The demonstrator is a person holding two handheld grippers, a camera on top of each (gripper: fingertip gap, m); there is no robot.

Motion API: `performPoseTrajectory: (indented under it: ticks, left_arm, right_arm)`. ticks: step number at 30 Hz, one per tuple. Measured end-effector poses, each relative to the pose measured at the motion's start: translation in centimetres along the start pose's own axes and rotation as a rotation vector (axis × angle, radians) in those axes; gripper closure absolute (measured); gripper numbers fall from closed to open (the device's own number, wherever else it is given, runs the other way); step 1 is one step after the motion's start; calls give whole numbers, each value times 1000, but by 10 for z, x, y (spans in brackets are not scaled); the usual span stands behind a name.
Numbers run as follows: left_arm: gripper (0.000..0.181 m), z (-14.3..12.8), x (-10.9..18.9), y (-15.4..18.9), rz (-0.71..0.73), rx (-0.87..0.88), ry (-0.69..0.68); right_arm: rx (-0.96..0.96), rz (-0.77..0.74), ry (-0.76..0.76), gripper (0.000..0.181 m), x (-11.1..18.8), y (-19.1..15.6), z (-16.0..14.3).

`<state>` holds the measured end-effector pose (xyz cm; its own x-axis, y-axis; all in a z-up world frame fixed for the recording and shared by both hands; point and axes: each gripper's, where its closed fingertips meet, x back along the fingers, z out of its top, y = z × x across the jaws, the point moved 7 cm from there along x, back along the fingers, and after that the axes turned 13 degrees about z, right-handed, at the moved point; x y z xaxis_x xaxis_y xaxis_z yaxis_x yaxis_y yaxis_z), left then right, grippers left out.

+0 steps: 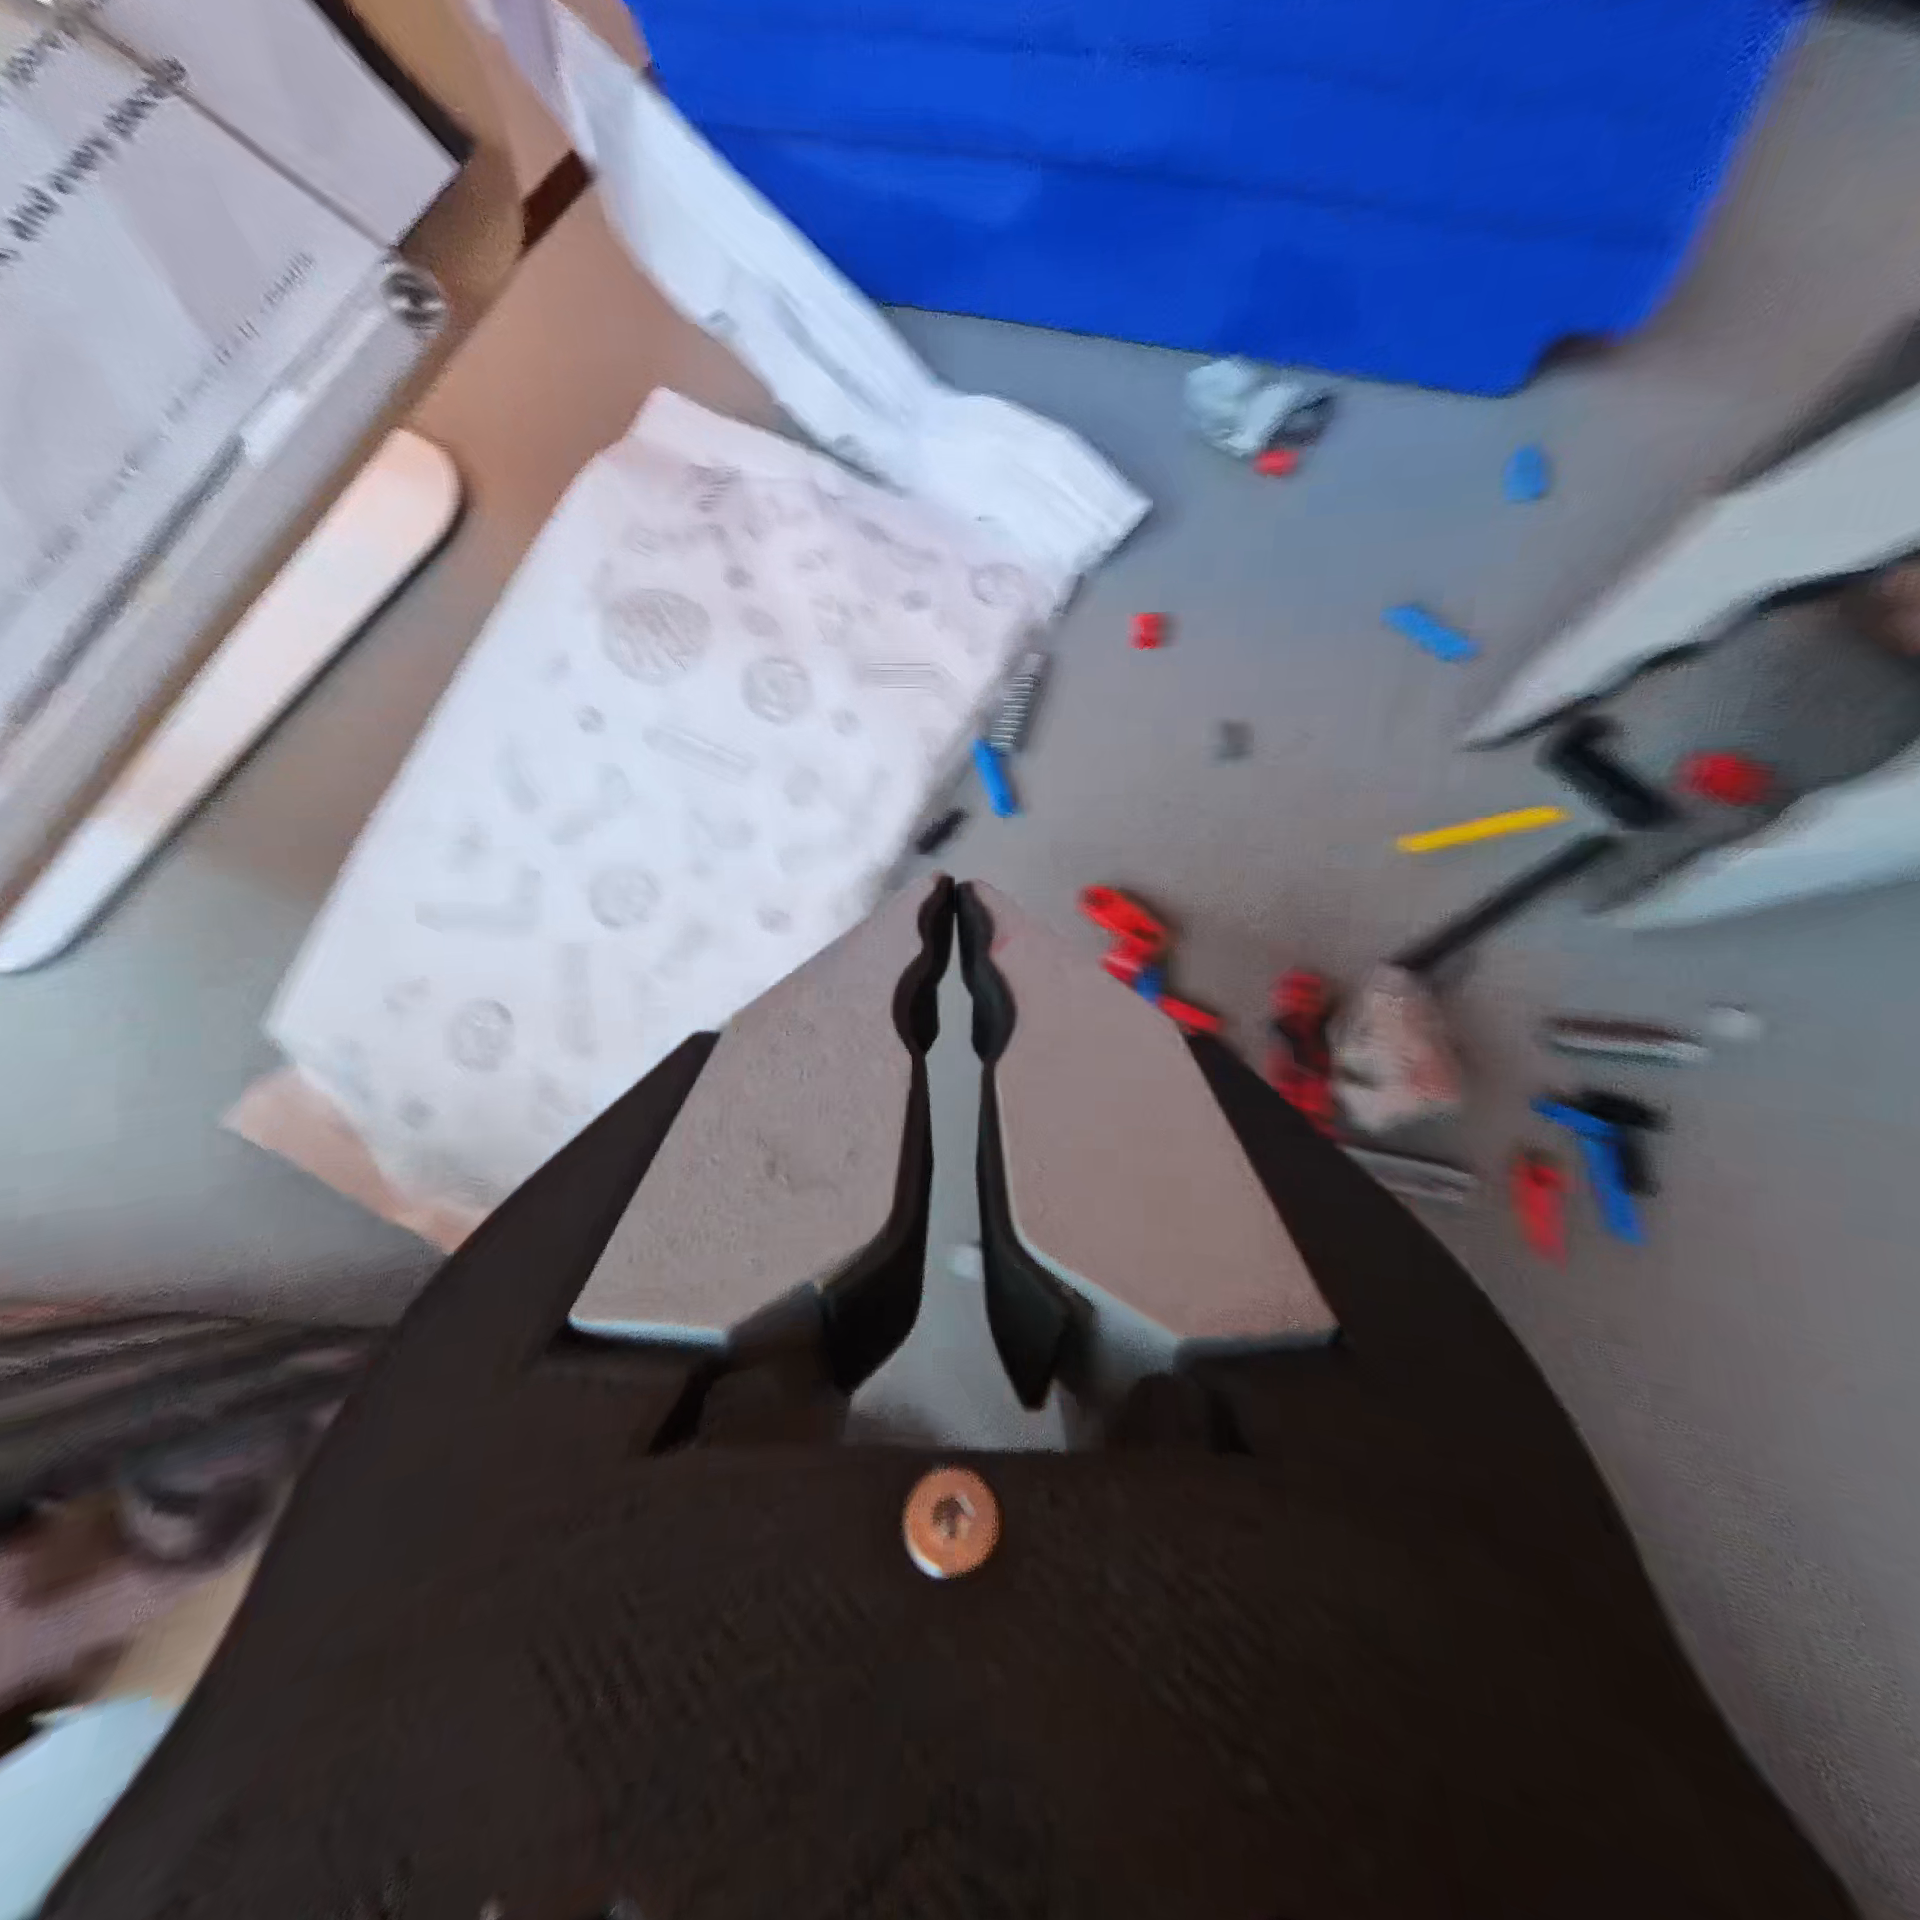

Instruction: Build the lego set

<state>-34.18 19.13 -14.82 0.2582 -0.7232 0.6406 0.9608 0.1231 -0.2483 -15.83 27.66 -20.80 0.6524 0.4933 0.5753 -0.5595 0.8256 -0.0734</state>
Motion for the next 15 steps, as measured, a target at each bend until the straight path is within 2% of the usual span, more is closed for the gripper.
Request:
performPoseTrajectory:
  ticks: [2,4,7,9,10,15]
  left_arm:
    - [181,1,-29,-20,115,-90,-106]
    - [181,-5,-50,-29,130,-147,-215]
    - [181,-15,-70,-36,149,-232,-298]
    - [181,-25,-79,-34,110,-248,-333]
    - [181,-23,-80,-33,106,-241,-293]
    - [181,-23,-78,-28,102,-275,-323]
  right_arm:
    - [15,-15,3,137,1,-1,0]
    - [20,-19,16,137,2,-1,1]
    - [16,-16,45,135,5,-1,2]
    - [7,-10,61,136,6,0,2]
    - [1,-8,69,136,7,0,3]
    - [-11,-12,105,135,11,2,4]
